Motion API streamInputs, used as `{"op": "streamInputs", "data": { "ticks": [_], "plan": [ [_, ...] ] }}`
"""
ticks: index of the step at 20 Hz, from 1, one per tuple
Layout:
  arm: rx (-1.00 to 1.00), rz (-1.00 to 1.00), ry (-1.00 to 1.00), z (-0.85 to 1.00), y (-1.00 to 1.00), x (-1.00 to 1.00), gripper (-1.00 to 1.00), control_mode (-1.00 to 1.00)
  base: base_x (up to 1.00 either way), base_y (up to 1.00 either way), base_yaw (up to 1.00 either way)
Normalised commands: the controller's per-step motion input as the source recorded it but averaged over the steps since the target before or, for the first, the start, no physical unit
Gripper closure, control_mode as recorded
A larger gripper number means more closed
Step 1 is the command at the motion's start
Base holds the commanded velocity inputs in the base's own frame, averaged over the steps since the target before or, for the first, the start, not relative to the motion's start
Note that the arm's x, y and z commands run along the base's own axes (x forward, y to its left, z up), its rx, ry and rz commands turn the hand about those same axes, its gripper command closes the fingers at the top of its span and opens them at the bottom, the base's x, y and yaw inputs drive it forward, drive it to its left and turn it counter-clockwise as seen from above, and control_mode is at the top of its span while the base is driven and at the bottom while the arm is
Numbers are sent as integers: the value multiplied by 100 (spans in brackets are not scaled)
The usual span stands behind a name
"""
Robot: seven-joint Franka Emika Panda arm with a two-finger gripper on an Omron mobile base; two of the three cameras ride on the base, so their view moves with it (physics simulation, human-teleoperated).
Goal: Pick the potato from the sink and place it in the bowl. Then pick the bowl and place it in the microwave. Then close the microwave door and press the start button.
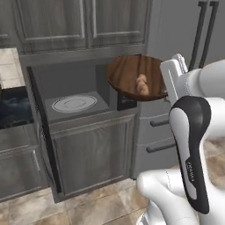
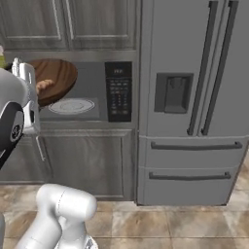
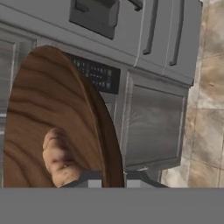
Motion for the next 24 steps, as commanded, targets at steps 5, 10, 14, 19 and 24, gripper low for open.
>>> {"op": "streamInputs", "data": {
  "ticks": [5, 10, 14, 19, 24],
  "plan": [
    [0, 0, 0, 0, 0, 0, 100, 100, 39, -8, 29],
    [0, 0, 0, 0, 0, 0, 100, 100, 51, -25, 32],
    [0, 0, 0, 0, 0, 0, 100, 100, 54, -22, 29],
    [0, 0, 0, 0, 0, 0, 100, 100, 37, -29, 19],
    [0, 0, 0, 0, 0, 0, 100, 100, 43, -28, 14]
  ]
}}
